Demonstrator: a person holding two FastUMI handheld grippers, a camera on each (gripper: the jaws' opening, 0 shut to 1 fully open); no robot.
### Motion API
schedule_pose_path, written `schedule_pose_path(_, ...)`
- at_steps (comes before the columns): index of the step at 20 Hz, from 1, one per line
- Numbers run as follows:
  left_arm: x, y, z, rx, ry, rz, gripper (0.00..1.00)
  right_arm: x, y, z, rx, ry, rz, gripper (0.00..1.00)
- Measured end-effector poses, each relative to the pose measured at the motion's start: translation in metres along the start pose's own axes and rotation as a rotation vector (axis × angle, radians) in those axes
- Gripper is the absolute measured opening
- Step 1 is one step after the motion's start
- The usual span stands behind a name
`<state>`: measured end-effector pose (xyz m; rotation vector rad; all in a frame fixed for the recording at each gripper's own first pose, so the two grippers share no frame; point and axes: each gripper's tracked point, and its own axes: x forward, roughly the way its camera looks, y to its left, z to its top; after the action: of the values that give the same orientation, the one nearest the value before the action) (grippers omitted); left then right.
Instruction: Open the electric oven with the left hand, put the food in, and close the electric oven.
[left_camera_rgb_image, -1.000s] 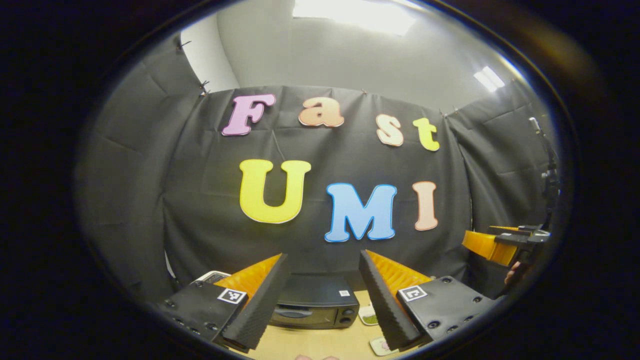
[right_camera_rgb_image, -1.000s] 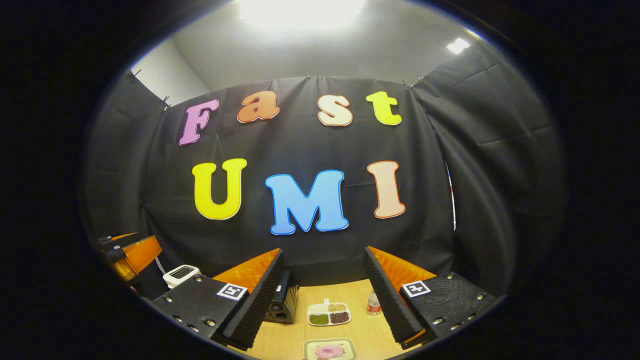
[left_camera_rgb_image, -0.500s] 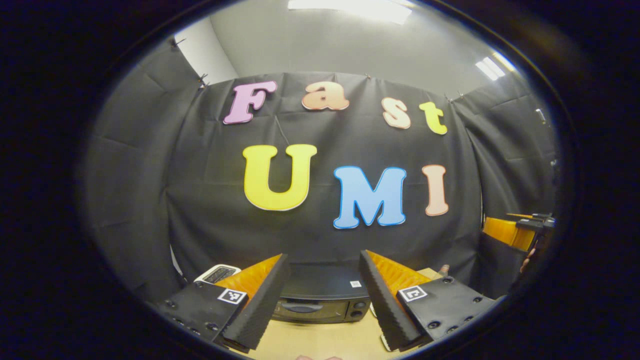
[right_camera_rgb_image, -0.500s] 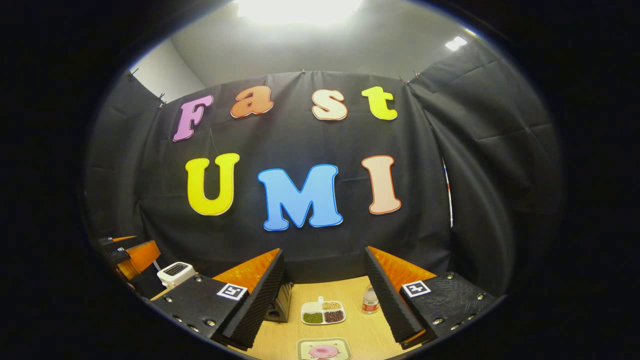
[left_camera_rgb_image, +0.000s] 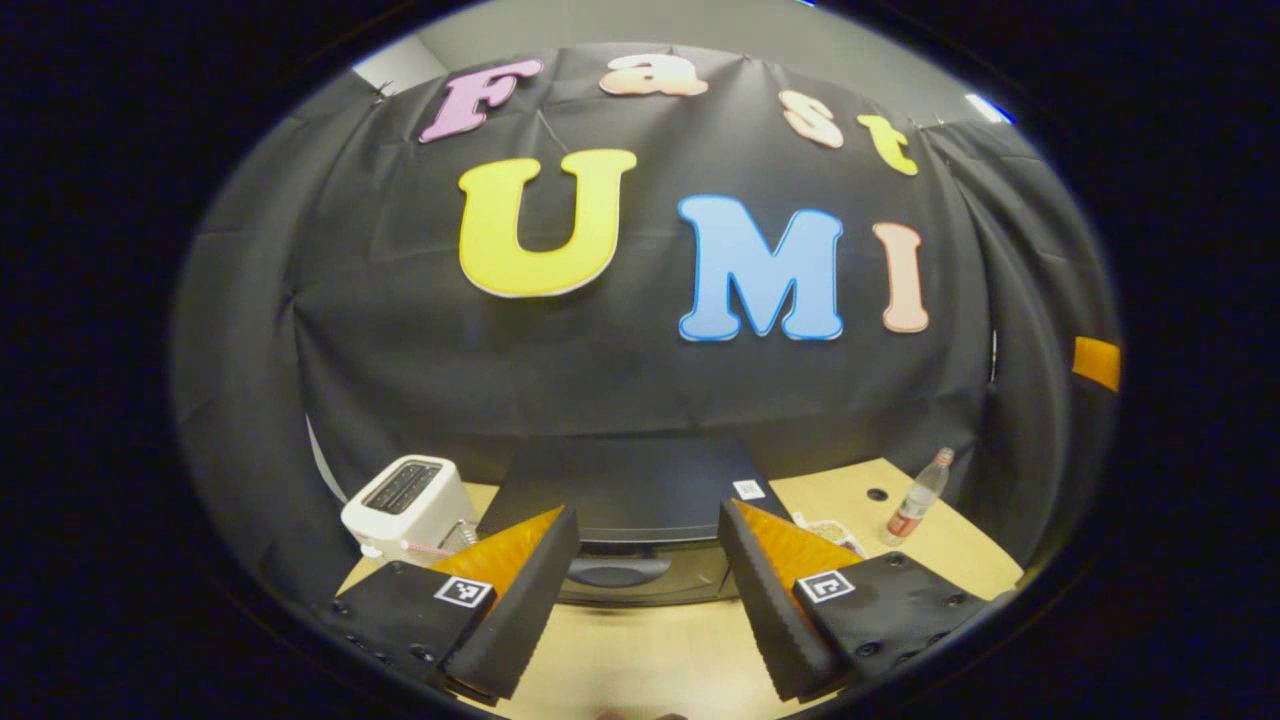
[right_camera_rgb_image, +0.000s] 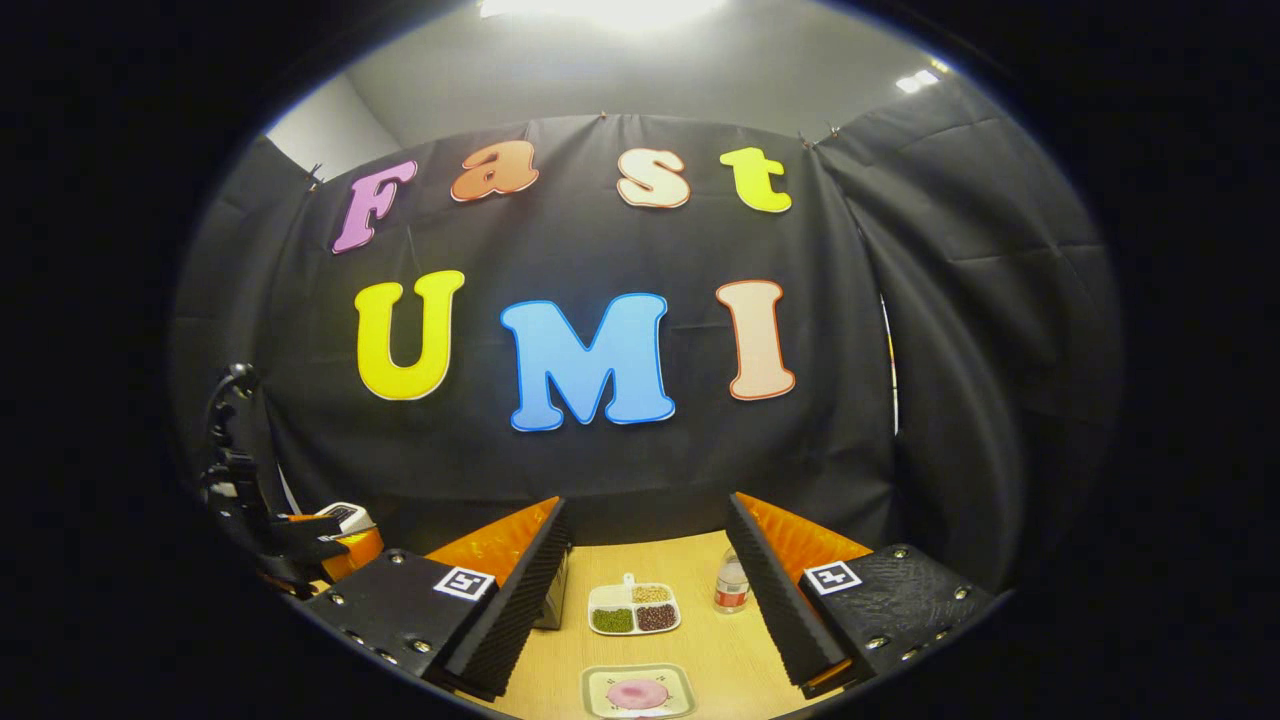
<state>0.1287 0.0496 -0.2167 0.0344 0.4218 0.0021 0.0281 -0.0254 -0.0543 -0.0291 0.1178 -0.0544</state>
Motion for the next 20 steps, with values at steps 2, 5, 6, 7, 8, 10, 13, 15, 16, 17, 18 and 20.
schedule_pose_path(2,0.026,0.009,-0.021,-0.007,0.05,0.003,0.99,0.005,0.0,-0.005,-0.002,0.016,-0.009,0.97)
schedule_pose_path(5,0.058,0.016,-0.039,0.006,0.086,-0.006,0.92,0.01,0.0,-0.011,-0.003,0.035,-0.026,0.97)
schedule_pose_path(6,0.067,0.017,-0.046,0.008,0.1,-0.004,0.95,0.011,-0.001,-0.012,-0.005,0.04,-0.034,0.97)
schedule_pose_path(7,0.075,0.02,-0.051,0.01,0.113,-0.003,0.95,0.012,-0.001,-0.013,-0.006,0.044,-0.042,0.97)
schedule_pose_path(8,0.085,0.022,-0.058,0.013,0.125,-0.001,0.96,0.013,-0.002,-0.015,-0.007,0.048,-0.049,0.97)
schedule_pose_path(10,0.096,0.026,-0.072,0.008,0.167,0.004,0.99,0.013,-0.003,-0.017,-0.008,0.055,-0.063,0.97)
schedule_pose_path(13,0.109,0.032,-0.083,0.025,0.187,0.014,0.95,0.013,-0.006,-0.018,-0.012,0.061,-0.081,0.97)
schedule_pose_path(15,0.109,0.033,-0.091,0.047,0.207,0.023,0.95,0.013,-0.006,-0.018,-0.011,0.063,-0.087,0.97)
schedule_pose_path(16,0.109,0.032,-0.087,0.059,0.192,0.022,0.99,0.013,-0.006,-0.018,-0.011,0.065,-0.087,0.97)
schedule_pose_path(17,0.111,0.031,-0.094,0.056,0.208,0.016,0.99,0.013,-0.005,-0.018,-0.012,0.064,-0.087,0.97)
schedule_pose_path(18,0.111,0.031,-0.092,0.045,0.193,0.017,0.97,0.013,-0.004,-0.018,-0.01,0.064,-0.086,0.97)
schedule_pose_path(20,0.107,0.032,-0.095,0.032,0.201,0.013,0.99,0.013,-0.001,-0.019,-0.009,0.068,-0.075,0.97)
